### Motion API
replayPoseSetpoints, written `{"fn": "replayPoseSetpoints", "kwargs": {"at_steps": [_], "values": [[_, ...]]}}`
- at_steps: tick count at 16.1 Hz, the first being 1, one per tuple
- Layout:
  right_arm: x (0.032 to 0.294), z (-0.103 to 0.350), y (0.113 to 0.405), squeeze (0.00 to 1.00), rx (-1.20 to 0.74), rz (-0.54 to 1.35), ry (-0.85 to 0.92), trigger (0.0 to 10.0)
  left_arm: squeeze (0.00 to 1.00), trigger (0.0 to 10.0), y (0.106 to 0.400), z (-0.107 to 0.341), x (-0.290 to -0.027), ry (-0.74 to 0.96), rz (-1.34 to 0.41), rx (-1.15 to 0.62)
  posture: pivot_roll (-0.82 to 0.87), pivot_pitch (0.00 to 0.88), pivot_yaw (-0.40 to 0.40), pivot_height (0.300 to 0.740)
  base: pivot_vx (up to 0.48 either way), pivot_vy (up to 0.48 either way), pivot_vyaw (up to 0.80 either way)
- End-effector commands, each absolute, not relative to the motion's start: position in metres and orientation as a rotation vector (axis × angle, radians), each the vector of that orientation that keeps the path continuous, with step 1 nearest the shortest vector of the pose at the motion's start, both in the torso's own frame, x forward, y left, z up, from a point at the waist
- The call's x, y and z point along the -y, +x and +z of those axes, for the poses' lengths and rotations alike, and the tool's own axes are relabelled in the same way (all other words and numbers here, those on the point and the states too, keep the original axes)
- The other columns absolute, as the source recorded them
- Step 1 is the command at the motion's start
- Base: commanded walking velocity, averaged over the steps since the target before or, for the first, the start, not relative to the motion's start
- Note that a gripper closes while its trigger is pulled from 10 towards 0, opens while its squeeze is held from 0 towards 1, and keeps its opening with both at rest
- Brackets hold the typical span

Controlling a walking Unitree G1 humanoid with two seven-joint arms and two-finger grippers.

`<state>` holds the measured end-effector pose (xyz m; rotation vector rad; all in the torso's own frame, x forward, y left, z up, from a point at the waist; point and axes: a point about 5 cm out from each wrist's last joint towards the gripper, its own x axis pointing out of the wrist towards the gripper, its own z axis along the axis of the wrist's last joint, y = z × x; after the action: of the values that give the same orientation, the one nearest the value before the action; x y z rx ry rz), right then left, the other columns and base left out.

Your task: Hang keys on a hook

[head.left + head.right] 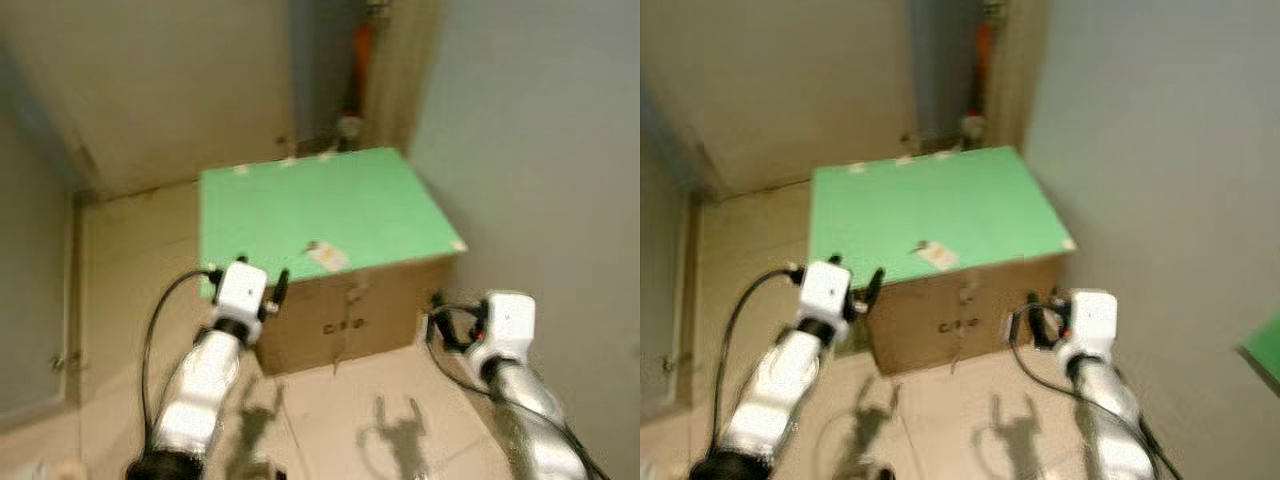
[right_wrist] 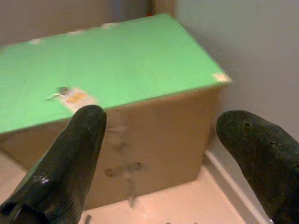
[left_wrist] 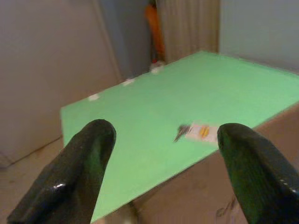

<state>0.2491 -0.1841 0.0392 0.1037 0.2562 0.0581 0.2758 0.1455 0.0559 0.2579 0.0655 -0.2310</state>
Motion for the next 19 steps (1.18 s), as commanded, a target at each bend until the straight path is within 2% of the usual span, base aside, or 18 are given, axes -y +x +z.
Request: {"fn": "replayPoseSetpoints", "kwargs": {"at_steps": [1,5,19], "values": [[0.194,0.036,0.245,0.0,-0.27,0.026,0.083,10.0,0.0,10.0,0.276,0.055,-0.135,0.272,-0.289,-0.069,-0.14,0.013,-0.01,0.722,0.0,0.0,0.0],[0.191,0.035,0.242,0.0,-0.272,0.052,0.064,10.0,0.0,10.0,0.281,0.052,-0.132,0.2,-0.27,-0.129,-0.15,0.01,-0.007,0.722,0.256,0.248,0.0],[0.185,0.031,0.238,0.0,-0.287,0.07,0.075,10.0,0.0,10.0,0.292,0.055,-0.124,0.223,-0.31,-0.148,-0.16,0.015,0.001,0.722,0.453,0.0,0.0]]}}
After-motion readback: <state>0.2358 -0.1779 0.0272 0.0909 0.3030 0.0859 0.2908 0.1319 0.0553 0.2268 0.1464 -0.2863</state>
